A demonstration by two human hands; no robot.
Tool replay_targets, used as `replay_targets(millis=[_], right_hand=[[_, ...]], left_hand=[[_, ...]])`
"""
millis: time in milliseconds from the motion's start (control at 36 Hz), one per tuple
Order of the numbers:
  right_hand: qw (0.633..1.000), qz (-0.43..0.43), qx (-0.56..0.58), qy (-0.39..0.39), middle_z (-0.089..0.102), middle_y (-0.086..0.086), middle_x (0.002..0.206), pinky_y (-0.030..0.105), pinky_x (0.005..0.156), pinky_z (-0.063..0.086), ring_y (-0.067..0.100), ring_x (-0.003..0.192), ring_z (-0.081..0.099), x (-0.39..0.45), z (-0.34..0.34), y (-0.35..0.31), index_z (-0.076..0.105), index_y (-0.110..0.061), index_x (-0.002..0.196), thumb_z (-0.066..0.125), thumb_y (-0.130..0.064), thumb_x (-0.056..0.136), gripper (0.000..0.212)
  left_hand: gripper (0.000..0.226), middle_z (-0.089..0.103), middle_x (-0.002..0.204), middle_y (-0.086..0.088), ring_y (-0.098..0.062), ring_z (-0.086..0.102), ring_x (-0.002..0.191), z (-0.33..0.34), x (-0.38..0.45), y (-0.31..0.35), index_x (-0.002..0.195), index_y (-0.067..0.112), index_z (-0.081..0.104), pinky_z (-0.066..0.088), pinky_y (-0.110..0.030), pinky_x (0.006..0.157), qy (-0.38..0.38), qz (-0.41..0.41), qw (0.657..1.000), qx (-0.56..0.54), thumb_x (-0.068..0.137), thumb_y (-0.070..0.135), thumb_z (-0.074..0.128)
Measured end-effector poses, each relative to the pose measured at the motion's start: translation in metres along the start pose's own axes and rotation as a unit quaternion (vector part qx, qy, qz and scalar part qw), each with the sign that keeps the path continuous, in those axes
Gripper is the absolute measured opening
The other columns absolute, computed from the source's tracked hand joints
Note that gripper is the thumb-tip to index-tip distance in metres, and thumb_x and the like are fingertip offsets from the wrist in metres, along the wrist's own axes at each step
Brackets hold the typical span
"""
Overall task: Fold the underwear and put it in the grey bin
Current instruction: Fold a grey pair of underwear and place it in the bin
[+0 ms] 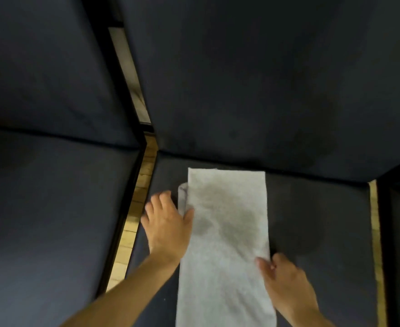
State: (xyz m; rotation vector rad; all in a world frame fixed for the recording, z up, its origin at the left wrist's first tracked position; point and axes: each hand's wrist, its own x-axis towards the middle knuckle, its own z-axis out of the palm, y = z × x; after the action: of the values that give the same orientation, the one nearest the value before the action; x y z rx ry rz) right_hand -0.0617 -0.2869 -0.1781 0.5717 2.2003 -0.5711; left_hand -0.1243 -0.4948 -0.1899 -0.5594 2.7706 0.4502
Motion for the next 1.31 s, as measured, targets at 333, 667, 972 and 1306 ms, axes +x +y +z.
replay_targets(millis=[333, 667, 972, 1306], right_hand=[[0.99, 0.07, 0.096, -0.081, 0.05, 0.002, 0.089, 0.025, 0.069, 0.034, 0.027, 0.106, 0.058, -0.006, -0.001, -0.006, 0.041, -0.022, 0.069, 0.063, -0.04, 0.084, 0.032], [0.939, -0.022, 0.341, -0.045, 0.064, 0.004, 0.086, 0.025, 0.061, 0.046, 0.012, 0.077, 0.061, -0.045, -0.012, 0.012, 0.057, -0.009, 0.086, 0.063, -0.021, 0.088, 0.013], [0.893, -0.235, 0.383, 0.033, 0.067, 0.009, 0.101, 0.032, 0.076, 0.054, 0.018, 0.089, 0.067, -0.26, -0.173, 0.081, 0.059, -0.033, 0.113, 0.066, -0.022, 0.087, 0.029], [0.778, -0.422, 0.396, 0.245, 0.064, 0.006, 0.099, 0.029, 0.061, 0.052, 0.016, 0.08, 0.064, -0.628, -0.412, 0.138, 0.064, -0.021, 0.1, 0.064, -0.011, 0.088, 0.015]], left_hand=[[0.054, 0.056, 0.117, 0.009, -0.018, 0.057, 0.109, 0.008, -0.064, -0.013, 0.117, 0.027, 0.042, 0.044, -0.041, 0.096, -0.275, -0.156, 0.949, -0.001, 0.077, 0.06, 0.06], [0.017, 0.072, 0.087, -0.004, -0.011, 0.07, 0.071, -0.024, -0.104, -0.024, 0.098, 0.011, 0.062, 0.051, -0.016, 0.052, -0.242, -0.181, 0.846, -0.438, 0.083, 0.008, 0.068], [0.041, 0.07, 0.087, -0.018, -0.027, 0.067, 0.078, -0.219, -0.248, 0.076, 0.099, -0.001, 0.053, 0.055, -0.031, 0.065, -0.157, 0.103, 0.859, -0.476, 0.069, 0.01, 0.079], [0.037, 0.065, 0.1, -0.013, -0.023, 0.064, 0.088, -0.522, -0.494, 0.231, 0.1, 0.018, 0.062, 0.055, -0.032, 0.072, -0.087, 0.371, 0.694, -0.611, 0.079, -0.012, 0.063]])
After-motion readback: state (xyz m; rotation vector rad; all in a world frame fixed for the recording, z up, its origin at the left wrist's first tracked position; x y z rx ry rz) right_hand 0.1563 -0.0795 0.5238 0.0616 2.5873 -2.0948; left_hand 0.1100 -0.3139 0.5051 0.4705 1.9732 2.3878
